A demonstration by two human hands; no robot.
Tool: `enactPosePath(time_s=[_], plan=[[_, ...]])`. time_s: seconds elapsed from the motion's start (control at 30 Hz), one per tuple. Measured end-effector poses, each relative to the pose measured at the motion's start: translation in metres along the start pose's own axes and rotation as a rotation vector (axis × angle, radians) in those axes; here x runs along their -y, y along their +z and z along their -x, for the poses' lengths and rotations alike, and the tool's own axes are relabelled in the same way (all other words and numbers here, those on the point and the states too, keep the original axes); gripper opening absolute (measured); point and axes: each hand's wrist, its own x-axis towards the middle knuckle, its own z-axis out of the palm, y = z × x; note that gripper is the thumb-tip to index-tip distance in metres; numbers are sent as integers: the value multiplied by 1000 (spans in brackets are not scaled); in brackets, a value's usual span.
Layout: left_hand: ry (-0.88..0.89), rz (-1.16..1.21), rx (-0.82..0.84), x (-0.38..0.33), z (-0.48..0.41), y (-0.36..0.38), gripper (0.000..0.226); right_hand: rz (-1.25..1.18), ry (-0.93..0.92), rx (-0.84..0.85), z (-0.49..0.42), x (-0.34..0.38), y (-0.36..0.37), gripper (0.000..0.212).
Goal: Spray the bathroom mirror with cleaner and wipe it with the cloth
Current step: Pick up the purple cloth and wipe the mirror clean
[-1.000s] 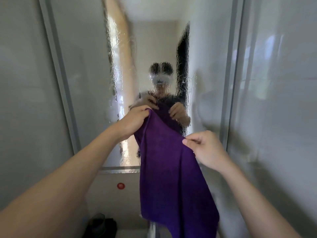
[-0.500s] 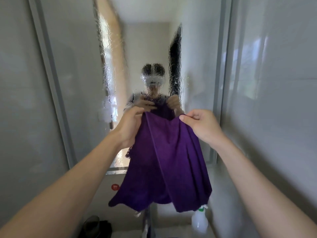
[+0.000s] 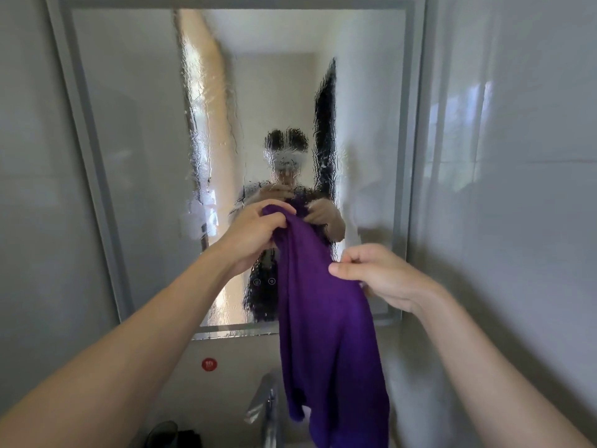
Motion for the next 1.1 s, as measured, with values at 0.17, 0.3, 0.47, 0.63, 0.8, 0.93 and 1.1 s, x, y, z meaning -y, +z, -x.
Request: enactPosePath(time_s=[0.17,0.3,0.47,0.63,0.8,0.93,1.1], plan=[[71,16,2,-16,-10,13,34,-5,54,70,3,-22,7,37],[79,-3,-96,-21,-21,8,40,326,16,-178,-9,-33,4,18],[63,-394,-40,-22,-22,0,42,159,-144,-582,-34,-30,-7,30],[-242,-231,119,-9,-24,3,53,125,-250,-675,-51,-23,-12,28],[-316,191,60,-3,-38,8,49,114,-285,-799,-59,-31,-24,24],[-284,358,49,-5,-49,27,44,9,-256,-903,-55,-31,-27,25],[-192,542,134,-15,-63,54,45,52,-599,-878,-31,-36,18,18]])
